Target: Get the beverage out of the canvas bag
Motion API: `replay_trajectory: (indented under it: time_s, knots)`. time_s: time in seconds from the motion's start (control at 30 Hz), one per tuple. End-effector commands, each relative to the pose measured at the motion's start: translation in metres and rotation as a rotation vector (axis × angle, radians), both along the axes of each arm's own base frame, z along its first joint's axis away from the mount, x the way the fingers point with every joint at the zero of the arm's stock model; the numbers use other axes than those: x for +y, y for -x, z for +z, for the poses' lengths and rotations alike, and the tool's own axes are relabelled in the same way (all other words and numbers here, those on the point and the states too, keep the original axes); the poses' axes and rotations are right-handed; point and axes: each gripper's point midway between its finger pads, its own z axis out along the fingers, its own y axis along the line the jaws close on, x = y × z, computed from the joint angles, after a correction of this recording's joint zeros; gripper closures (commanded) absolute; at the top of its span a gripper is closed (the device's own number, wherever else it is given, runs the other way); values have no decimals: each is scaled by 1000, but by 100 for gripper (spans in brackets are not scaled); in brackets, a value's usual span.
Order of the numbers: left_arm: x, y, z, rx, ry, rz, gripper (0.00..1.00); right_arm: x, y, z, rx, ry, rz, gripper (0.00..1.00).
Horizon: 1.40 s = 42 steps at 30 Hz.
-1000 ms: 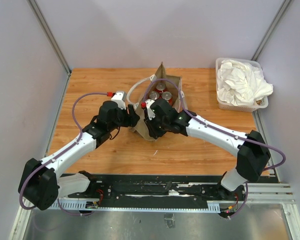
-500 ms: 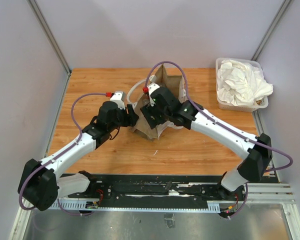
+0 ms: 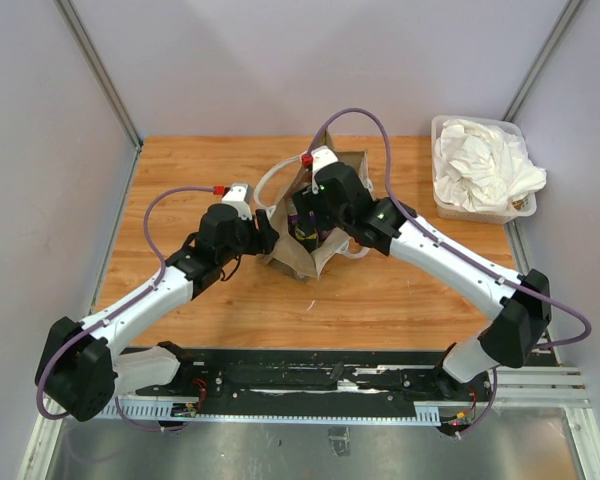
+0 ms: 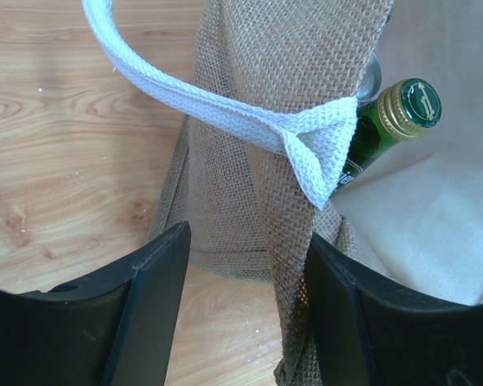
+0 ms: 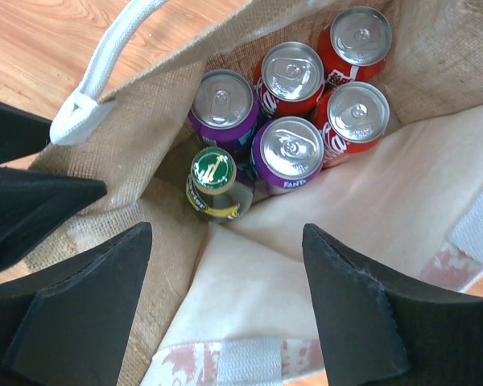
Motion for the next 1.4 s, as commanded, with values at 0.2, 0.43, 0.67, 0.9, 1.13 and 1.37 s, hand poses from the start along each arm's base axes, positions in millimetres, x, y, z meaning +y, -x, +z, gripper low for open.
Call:
replay_trajectory:
  time_s: [0.2,0.43,0.67,0.9,1.13,1.37]
  knots:
    - [5,27,-33,124,-54,-18,30,25,-29,-21,-26,22,43,29]
    - [4,25,-30,120,-49,-13,26,27,-46,-34,-31,35,30,33]
    - [2,24,-30,125,-52,-19,26,28,-58,-48,-17,35,22,39]
    - [1,25,-33,133,-56,-24,26,32,-66,-61,-6,27,26,45]
    - [1,25,-34,134,-55,-27,26,32,-67,-71,7,32,21,75]
    - [0,25,-33,133,-49,-25,26,33,-61,-68,7,24,55,99]
